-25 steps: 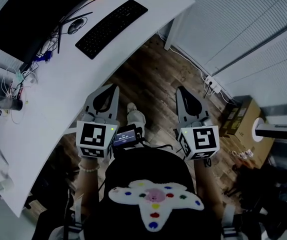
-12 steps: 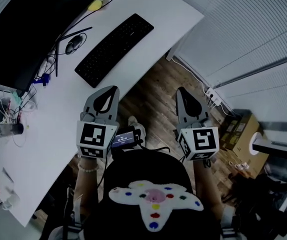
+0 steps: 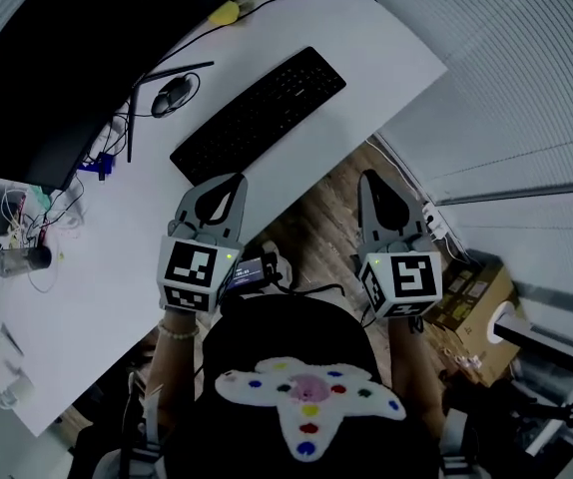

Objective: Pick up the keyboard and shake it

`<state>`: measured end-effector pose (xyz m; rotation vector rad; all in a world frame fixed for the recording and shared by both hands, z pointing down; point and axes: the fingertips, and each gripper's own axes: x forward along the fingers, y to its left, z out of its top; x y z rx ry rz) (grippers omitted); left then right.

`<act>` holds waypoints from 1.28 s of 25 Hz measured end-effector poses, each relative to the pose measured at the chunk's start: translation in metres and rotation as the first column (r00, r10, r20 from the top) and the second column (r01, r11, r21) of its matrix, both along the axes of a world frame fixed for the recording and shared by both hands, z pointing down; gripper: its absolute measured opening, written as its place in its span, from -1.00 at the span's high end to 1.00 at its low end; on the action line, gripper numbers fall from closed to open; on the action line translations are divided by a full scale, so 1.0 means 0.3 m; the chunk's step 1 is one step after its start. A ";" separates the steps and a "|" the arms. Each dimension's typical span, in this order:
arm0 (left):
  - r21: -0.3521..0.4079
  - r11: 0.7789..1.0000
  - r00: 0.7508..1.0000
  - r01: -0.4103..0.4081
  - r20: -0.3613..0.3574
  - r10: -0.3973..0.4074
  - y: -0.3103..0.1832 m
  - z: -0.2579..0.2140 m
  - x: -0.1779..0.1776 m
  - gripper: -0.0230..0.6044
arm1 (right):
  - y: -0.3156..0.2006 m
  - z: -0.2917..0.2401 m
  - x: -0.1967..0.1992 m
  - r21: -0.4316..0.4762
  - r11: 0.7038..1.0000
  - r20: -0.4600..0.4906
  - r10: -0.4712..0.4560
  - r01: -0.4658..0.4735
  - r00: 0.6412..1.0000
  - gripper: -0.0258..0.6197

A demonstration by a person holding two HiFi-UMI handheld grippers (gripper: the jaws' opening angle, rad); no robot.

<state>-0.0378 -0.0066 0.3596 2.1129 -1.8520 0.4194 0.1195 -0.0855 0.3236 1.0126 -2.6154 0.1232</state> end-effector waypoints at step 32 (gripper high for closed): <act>-0.295 0.838 0.769 0.459 -0.340 -0.541 0.081 0.400 -0.424 0.42 | -0.121 0.162 -0.272 -0.140 0.965 -0.092 -0.237 0.223 0.967 0.80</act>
